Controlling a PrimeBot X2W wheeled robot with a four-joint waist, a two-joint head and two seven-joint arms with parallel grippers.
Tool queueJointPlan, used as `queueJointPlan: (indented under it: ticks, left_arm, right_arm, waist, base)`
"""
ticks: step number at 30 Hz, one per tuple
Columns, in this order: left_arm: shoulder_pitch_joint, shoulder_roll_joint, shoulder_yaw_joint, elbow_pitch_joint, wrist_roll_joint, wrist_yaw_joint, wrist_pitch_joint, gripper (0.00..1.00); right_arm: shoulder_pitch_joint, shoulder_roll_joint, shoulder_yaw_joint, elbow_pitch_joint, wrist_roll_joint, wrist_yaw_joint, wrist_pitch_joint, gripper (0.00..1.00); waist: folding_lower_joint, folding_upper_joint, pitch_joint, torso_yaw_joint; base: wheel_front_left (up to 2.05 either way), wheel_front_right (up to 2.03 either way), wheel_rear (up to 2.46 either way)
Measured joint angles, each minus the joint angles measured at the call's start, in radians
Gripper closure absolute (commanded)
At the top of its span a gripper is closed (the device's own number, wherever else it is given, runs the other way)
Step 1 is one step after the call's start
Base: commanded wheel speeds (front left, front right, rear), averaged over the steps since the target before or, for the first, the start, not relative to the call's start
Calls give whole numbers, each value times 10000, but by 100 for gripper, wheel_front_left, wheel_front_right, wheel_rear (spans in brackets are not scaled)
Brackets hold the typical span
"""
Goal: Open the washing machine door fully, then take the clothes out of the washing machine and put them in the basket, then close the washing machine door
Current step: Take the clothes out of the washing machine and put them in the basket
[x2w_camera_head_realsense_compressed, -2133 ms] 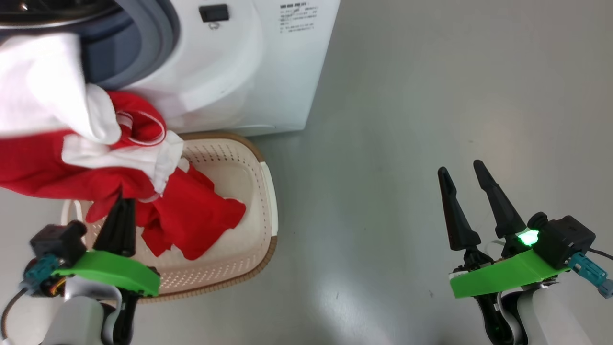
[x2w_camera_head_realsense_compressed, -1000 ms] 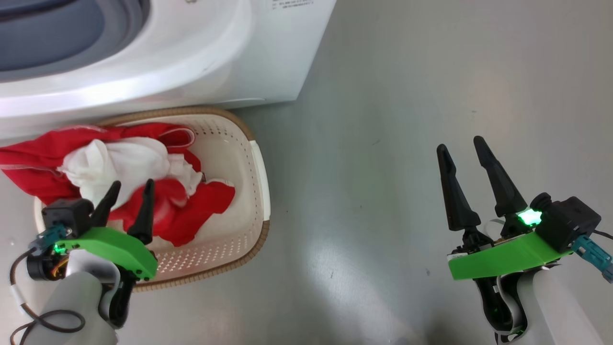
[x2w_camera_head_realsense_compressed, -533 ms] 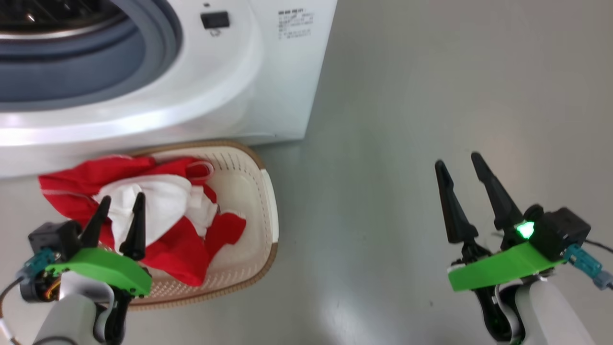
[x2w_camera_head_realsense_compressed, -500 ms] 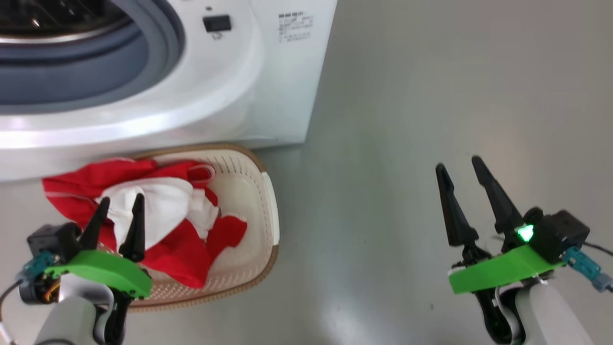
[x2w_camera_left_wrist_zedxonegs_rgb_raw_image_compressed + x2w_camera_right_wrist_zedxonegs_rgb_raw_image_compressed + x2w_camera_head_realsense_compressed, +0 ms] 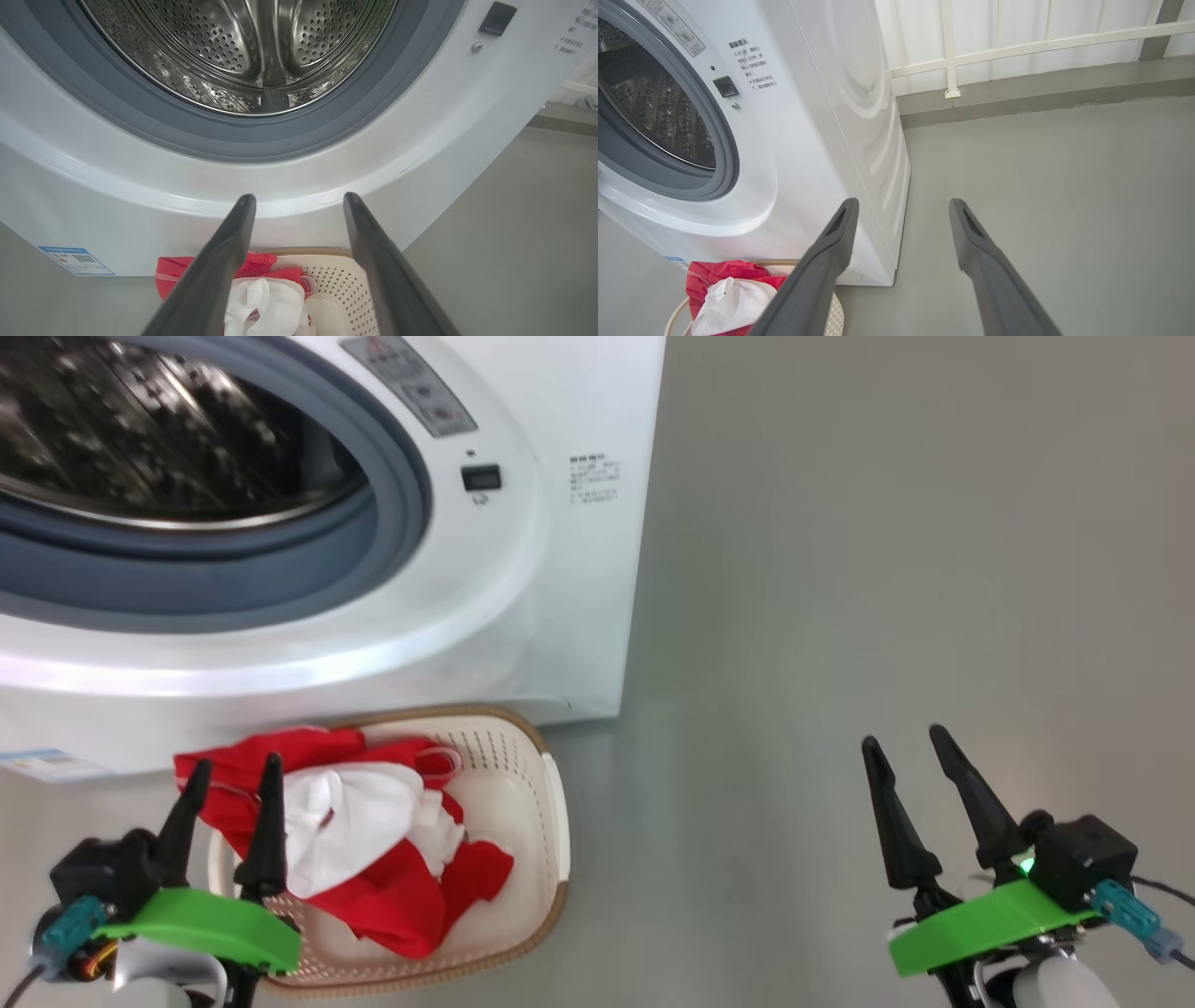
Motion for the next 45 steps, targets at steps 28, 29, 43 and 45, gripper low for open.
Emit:
queueJointPlan:
  ticks: [28,29,43,45]
  left_arm:
    - [3220,-677,1340,-3129,1060,0,0,0]
    - [3258,-702,1358,-3162,1064,0,0,0]
    - [3288,-731,1390,-3219,1080,0,0,0]
    - [3285,-731,1390,-3225,1081,0,0,0]
  right_arm:
    - [1497,42,-541,2,-98,0,0,0]
    - [1515,46,-554,-4,-98,0,0,0]
    - [1513,59,-608,-25,-98,0,0,0]
    - [1513,59,-600,-31,-98,0,0,0]
  waist:
    - [0,0,-1805,291]
    - [0,0,-1797,293]
    - [0,0,-1670,285]
    - [0,0,-1642,274]
  base:
    - [0,0,0]
    - [0,0,0]
    - [0,0,0]
    - [0,0,0]
